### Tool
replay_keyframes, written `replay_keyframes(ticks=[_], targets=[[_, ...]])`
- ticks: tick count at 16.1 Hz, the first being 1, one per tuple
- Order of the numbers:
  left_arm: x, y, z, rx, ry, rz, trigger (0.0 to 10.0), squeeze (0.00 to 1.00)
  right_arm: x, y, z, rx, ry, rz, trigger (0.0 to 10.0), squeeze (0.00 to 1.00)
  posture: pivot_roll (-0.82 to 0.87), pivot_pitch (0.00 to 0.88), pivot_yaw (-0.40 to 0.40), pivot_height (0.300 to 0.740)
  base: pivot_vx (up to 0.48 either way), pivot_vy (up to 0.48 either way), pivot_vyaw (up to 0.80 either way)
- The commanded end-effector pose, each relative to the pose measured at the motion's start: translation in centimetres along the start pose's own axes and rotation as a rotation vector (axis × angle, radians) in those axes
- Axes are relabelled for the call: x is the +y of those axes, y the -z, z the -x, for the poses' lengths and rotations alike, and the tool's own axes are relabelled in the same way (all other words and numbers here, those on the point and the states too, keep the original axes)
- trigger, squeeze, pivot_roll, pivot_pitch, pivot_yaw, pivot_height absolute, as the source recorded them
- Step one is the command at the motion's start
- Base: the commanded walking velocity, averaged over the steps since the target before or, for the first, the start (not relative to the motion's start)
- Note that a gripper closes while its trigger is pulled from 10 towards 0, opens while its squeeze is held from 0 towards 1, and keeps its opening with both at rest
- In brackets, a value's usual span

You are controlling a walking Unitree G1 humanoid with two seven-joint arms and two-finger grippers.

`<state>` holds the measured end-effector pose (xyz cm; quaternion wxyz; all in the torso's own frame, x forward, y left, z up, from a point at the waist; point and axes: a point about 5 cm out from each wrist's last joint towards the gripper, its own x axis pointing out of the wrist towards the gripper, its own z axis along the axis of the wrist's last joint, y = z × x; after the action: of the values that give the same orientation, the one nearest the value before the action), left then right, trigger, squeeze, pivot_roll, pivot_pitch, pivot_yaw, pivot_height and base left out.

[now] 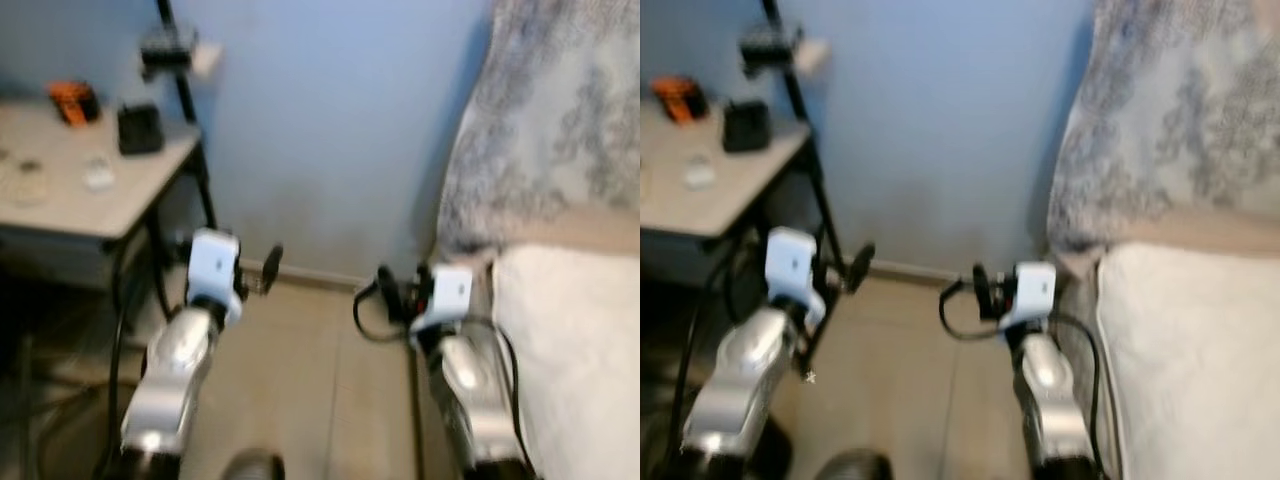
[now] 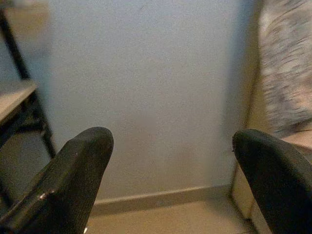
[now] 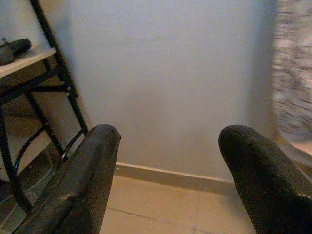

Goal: Clean up the room

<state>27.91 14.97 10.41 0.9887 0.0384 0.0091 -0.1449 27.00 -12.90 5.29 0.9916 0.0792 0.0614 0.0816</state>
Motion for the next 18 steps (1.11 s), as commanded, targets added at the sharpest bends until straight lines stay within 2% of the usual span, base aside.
replay_keyframes(ticks=[1,13,14,17,18], targets=[[-0.1,-0.7,-0.4,-0.023,0.017,-0.023,10.0,0.00,-0.1,-0.4,-0.2,-0.019,0.001,0.002,10.0,0.00,0.02,0.000,-0.020,0.740,-0.322,0.000,0.00],[-0.5,-0.6,-0.7,-0.022,0.045,-0.030,10.0,0.00,-0.2,-0.2,0.2,-0.018,0.023,-0.008,10.0,0.00,0.01,0.000,-0.005,0.740,-0.320,0.000,0.00],[-0.5,-0.6,-0.7,-0.022,0.042,-0.031,10.0,0.00,-0.7,-0.5,0.2,-0.030,0.060,0.025,10.0,0.00,0.01,0.000,-0.005,0.740,-0.319,0.000,0.00],[-0.2,-0.5,-0.7,-0.018,0.027,-0.028,10.0,0.00,-0.4,-1.4,0.0,-0.081,0.065,0.046,10.0,0.00,0.01,0.000,-0.003,0.740,-0.321,0.000,0.00],[-0.2,-0.5,-0.7,-0.018,0.027,-0.023,10.0,0.00,-0.6,-1.6,0.0,-0.091,0.075,0.023,10.0,1.00,0.01,0.000,-0.003,0.740,-0.315,0.000,0.00]])
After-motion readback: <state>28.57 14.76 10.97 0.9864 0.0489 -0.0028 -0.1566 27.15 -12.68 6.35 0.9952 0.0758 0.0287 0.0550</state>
